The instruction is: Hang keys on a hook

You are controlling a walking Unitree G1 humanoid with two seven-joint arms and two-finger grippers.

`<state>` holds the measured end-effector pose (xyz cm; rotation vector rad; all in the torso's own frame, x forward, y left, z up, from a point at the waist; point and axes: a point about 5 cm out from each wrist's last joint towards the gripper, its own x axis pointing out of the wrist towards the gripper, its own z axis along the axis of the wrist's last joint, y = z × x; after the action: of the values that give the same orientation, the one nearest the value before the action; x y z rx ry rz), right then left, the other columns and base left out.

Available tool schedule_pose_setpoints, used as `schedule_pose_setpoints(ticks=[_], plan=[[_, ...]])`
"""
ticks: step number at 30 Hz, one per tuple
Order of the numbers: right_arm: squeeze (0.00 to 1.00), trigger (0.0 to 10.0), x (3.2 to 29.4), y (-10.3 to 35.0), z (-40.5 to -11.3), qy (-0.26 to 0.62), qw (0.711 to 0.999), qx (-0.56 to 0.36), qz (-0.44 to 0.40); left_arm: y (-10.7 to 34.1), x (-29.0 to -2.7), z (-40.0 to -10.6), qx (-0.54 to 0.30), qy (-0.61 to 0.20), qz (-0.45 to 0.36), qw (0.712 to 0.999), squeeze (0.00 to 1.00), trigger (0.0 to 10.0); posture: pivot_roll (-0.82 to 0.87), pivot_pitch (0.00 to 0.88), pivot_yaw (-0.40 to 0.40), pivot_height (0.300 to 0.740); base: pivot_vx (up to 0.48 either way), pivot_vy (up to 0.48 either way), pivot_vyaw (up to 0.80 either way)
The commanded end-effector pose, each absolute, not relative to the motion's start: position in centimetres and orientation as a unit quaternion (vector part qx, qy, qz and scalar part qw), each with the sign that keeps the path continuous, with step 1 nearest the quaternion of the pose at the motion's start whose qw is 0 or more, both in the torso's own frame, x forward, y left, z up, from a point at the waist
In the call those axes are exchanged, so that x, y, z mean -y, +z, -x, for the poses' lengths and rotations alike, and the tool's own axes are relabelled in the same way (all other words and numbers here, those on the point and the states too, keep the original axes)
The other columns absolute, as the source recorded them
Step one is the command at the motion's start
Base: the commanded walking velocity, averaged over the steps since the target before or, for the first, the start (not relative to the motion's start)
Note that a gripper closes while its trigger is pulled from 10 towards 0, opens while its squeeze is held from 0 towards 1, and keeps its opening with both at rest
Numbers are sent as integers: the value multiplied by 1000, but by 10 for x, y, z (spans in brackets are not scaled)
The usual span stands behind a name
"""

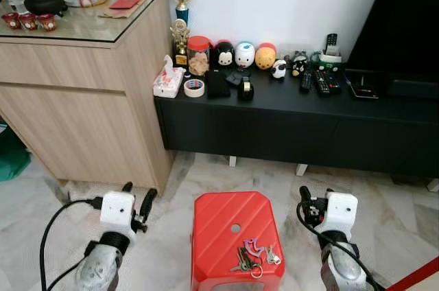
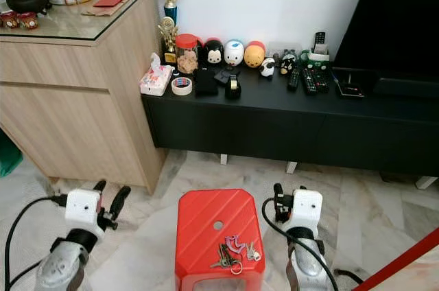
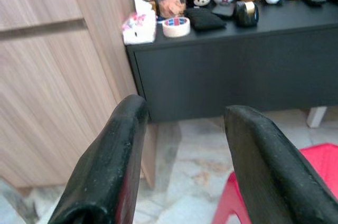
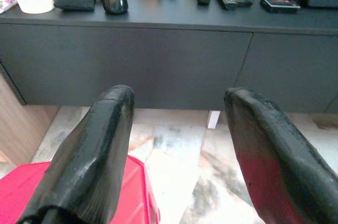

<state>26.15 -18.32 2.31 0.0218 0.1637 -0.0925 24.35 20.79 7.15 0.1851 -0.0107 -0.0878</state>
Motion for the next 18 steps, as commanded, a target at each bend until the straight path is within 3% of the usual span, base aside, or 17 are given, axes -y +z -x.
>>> schedule_pose_setpoints(ticks=[1, 10, 18], plan=[[0, 10000, 185, 26, -264, -41, 996, -85, -9, 72, -211, -245, 3, -37, -95, 995, 0, 10000, 42, 0, -41, 705, 0, 0, 0], [0, 10000, 179, 24, -266, -27, 995, -98, -10, 71, -206, -247, -4, -39, -91, 995, 0, 10000, 47, 0, -46, 651, 0, 0, 0], [0, 10000, 177, 23, -265, -17, 995, -101, -11, 70, -205, -247, -9, -36, -85, 996, 0, 10000, 48, 0, -49, 651, 0, 0, 0]])
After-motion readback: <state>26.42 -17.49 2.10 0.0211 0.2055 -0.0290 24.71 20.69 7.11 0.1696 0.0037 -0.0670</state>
